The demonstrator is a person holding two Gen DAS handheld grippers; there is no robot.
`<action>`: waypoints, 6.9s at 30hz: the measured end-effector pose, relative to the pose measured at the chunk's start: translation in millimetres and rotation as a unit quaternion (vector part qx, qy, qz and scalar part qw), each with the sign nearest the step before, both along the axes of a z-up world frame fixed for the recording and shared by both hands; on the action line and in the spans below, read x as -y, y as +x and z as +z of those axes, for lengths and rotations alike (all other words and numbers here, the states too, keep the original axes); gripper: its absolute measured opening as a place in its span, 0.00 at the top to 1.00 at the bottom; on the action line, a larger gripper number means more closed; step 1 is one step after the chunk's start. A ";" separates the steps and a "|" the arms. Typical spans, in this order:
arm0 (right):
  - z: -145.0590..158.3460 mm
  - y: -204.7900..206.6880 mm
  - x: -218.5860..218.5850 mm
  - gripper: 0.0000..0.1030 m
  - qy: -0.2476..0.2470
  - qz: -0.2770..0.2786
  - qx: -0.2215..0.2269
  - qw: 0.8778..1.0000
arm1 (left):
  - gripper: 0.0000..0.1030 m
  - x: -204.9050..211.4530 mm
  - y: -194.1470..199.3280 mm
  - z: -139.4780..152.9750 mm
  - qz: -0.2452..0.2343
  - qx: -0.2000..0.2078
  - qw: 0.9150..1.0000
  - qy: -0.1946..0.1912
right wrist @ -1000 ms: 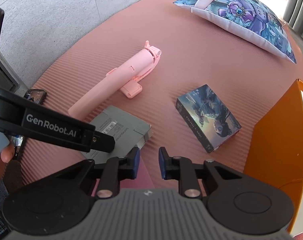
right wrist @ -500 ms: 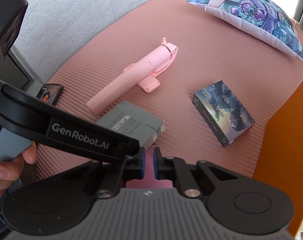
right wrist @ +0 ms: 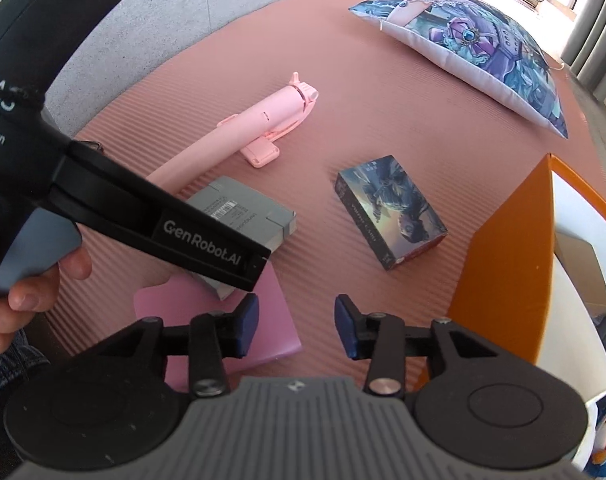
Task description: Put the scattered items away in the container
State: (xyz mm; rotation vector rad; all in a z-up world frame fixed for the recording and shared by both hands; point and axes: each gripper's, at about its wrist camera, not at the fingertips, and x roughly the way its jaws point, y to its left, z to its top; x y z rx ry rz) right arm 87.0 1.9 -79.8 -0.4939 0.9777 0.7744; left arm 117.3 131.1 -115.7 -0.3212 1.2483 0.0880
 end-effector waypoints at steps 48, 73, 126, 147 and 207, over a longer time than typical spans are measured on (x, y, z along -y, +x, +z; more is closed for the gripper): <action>-23.6 -22.5 -39.1 0.31 -0.041 0.147 -0.070 0.986 | 0.07 -29.8 -36.8 11.9 0.028 -0.035 0.997 -0.062; 55.4 -0.4 30.4 0.99 0.036 0.057 -0.018 0.998 | 0.07 -50.6 -62.1 52.3 0.049 0.049 0.985 -0.157; 59.7 26.2 14.5 0.82 0.023 0.113 -0.012 0.993 | 0.08 -34.6 -48.1 17.6 0.081 0.019 0.989 -0.121; 62.0 28.6 11.4 0.79 0.025 0.122 -0.012 0.992 | 0.08 -32.0 -49.4 17.1 0.077 0.014 0.989 -0.123; 134.5 30.4 172.0 0.82 0.104 -0.177 0.160 0.966 | 0.08 104.0 15.1 123.0 -0.086 0.180 0.962 -0.184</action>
